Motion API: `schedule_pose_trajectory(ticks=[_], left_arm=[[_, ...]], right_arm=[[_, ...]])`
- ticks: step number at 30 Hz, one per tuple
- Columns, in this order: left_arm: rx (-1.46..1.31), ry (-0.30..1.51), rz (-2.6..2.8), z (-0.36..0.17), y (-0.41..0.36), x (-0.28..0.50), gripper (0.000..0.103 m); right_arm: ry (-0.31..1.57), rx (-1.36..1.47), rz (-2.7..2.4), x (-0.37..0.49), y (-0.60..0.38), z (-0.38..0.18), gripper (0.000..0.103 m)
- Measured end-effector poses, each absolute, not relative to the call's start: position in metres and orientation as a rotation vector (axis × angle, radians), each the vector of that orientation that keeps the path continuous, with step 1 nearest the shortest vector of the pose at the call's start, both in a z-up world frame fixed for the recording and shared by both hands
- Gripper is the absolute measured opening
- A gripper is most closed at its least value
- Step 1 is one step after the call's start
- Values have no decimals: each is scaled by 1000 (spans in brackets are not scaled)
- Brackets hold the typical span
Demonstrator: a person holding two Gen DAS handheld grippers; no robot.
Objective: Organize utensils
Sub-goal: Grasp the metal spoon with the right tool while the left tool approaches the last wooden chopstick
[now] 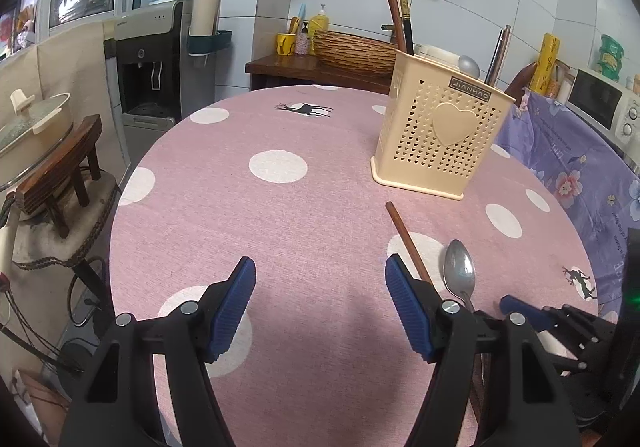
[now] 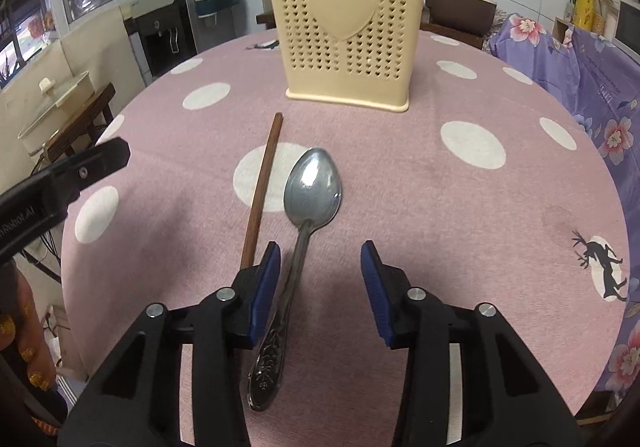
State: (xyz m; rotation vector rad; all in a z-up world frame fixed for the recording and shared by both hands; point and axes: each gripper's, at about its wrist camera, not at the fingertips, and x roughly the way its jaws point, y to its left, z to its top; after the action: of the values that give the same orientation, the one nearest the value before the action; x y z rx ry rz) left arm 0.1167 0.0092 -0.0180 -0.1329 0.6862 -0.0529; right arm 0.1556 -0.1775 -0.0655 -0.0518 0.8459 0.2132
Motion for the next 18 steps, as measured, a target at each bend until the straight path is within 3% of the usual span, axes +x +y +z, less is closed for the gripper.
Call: schedule_pose_trajectory(ticks=[3, 8, 18], left_arm=[[-132, 686, -54, -18, 8, 117, 67], [-127, 691, -60, -19, 5, 117, 67], [-116, 712, -87, -22, -6, 121, 67]], right_arm=[[844, -83, 207, 155, -171, -69, 35], [832, -90, 188, 155, -176, -69, 10], [829, -11, 104, 160, -235, -68, 7]])
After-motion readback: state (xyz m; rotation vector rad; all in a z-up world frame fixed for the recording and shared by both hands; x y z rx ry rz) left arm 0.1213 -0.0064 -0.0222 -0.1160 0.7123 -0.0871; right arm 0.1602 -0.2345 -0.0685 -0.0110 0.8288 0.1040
